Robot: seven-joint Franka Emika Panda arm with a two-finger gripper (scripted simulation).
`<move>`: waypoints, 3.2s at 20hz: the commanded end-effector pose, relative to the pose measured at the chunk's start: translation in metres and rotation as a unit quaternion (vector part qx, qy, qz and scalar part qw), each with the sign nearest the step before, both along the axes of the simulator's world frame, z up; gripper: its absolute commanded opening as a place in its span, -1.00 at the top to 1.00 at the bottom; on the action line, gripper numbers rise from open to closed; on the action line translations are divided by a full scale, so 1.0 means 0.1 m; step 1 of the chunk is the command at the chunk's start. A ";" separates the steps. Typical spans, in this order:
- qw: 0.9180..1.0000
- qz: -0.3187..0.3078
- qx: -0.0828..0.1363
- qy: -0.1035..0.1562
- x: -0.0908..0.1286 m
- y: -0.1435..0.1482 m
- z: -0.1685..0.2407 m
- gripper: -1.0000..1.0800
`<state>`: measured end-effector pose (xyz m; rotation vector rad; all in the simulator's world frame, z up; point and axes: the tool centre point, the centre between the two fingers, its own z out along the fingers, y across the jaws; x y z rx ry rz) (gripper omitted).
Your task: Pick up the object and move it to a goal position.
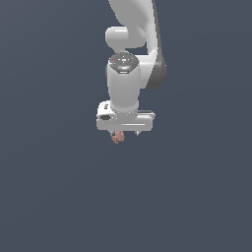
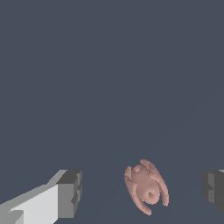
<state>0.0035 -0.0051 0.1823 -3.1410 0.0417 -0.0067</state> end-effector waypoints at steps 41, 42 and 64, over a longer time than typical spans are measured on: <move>0.981 0.193 -0.001 0.002 -0.71 -0.38 -0.75 -0.92; 0.980 0.200 -0.001 0.002 -0.74 -0.39 -0.78 -0.92; 0.970 0.243 -0.001 0.002 -0.93 -0.41 -1.16 -0.92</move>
